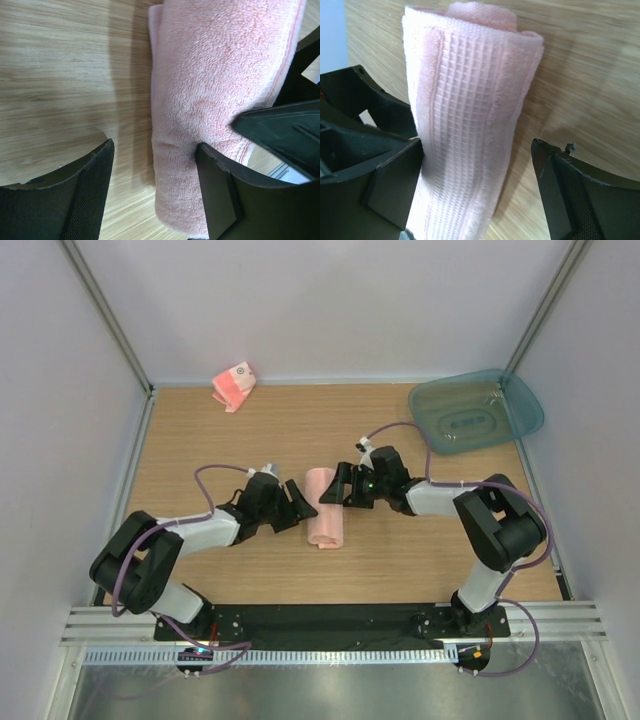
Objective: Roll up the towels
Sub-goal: Roll the towel
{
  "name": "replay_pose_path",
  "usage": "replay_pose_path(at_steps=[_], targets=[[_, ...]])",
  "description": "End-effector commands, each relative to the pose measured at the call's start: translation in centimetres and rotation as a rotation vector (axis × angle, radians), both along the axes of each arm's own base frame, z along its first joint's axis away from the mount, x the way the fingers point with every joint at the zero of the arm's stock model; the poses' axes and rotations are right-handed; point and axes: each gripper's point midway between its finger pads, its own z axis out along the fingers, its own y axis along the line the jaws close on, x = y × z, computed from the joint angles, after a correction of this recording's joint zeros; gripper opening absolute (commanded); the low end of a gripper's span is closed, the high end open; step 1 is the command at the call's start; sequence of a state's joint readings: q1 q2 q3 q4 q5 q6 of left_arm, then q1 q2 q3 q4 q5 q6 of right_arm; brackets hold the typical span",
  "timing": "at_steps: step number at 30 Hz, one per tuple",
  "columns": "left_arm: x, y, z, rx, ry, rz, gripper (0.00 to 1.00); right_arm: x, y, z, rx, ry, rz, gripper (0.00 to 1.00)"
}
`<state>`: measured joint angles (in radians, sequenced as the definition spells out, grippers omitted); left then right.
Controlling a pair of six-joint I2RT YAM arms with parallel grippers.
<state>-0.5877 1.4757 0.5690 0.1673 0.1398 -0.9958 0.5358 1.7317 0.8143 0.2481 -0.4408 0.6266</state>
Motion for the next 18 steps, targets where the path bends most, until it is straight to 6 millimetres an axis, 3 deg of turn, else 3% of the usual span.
replay_pose_path(at_steps=[1, 7, 12, 18], targets=[[-2.3, 3.5, -5.0, 0.195, 0.127, 0.028, 0.65, 0.0, -0.8, 3.1, 0.132, -0.031, -0.001, 0.95], [-2.0, 3.4, -4.7, 0.198, 0.119, 0.028, 0.65, -2.9, -0.5, 4.1, 0.222, -0.007, 0.073, 0.96], [-1.6, 3.1, -4.3, 0.191, 0.109, 0.024, 0.64, -4.2, 0.2, 2.9, 0.227, 0.031, 0.088, 0.96], [-1.3, 2.3, -3.3, 0.163, 0.079, 0.003, 0.63, -5.0, 1.6, 0.0, 0.194, 0.083, 0.094, 0.95]])
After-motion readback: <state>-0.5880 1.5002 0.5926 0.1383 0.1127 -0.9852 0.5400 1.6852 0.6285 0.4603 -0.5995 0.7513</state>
